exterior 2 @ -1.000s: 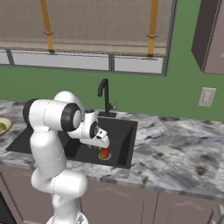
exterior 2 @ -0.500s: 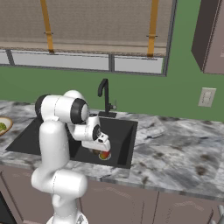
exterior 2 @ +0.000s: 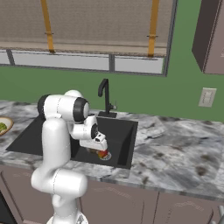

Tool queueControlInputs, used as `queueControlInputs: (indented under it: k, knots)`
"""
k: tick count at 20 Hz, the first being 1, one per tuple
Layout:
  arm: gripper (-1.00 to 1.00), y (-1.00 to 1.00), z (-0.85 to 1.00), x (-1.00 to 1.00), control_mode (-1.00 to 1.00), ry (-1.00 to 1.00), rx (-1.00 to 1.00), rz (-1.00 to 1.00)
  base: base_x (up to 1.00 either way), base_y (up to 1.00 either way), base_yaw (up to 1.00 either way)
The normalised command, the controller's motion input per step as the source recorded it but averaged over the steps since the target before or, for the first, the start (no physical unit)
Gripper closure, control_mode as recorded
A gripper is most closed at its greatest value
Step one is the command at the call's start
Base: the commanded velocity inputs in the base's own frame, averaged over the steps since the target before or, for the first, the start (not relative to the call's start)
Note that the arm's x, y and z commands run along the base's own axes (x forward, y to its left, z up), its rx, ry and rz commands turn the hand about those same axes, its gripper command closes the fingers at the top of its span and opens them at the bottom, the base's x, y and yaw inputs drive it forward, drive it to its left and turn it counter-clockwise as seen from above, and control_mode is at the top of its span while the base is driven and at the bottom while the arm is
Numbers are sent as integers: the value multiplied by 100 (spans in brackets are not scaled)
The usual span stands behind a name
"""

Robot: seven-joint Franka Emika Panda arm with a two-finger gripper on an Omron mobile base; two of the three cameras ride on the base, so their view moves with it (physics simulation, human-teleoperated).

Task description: There is a mixed pile of frozen fruits and vegetables on the counter. Locate all the frozen vegetables and place the items in a bowl on the counter. Take all the frozen fruits and defrost them in a running sink.

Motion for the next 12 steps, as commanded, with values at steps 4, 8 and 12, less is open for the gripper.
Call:
queueControlInputs:
  k: [4, 8, 12]
  knots:
    - [-100, -16, -2, -19, -100, 1, 0, 0, 0, 0, 0]
    - [-100, -43, 0, -33, -100, 1, 3, -1, 0, 0, 0]
    - [-100, -8, 46, -12, -100, -4, 4, -5, 0, 0, 0]
